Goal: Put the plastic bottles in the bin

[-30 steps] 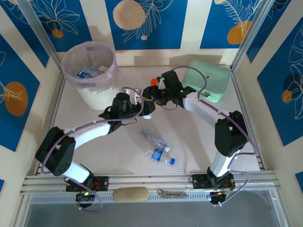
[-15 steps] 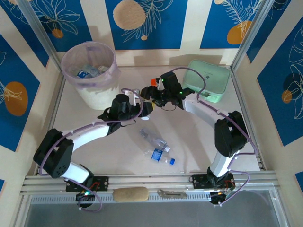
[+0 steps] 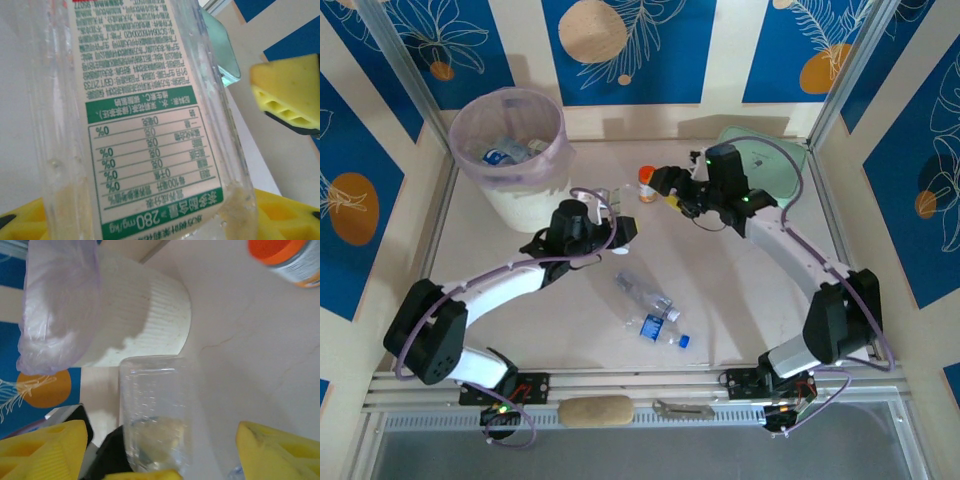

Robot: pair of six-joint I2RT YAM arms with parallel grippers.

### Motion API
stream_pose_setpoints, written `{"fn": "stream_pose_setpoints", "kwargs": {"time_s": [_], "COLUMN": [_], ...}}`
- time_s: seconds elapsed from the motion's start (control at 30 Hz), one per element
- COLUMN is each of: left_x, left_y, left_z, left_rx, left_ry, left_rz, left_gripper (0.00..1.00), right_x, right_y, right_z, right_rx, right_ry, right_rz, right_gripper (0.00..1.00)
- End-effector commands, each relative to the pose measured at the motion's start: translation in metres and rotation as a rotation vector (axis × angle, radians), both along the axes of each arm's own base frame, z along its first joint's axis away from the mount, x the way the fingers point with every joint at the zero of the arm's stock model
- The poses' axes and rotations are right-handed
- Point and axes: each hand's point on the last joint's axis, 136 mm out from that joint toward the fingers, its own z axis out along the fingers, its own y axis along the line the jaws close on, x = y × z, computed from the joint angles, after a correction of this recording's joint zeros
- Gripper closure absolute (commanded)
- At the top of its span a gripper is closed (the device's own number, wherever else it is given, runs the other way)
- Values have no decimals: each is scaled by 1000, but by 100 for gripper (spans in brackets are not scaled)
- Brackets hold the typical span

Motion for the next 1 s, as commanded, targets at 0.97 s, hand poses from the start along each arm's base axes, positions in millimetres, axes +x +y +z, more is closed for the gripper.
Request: {"fn": "stream_pose_setpoints", "kwargs": {"time_s": [0.97], "left_x": [127], "left_y": [217], "left_z": [202], "left_rx": [289], "left_ry": [-323], "left_rz": [378], "left_gripper": [52], "right_x": [-18], "right_y": [-57], "right_z": [-24], "right_rx": [-87], "right_ry": [15], "right_rz": [-129], "right_gripper": [19]}}
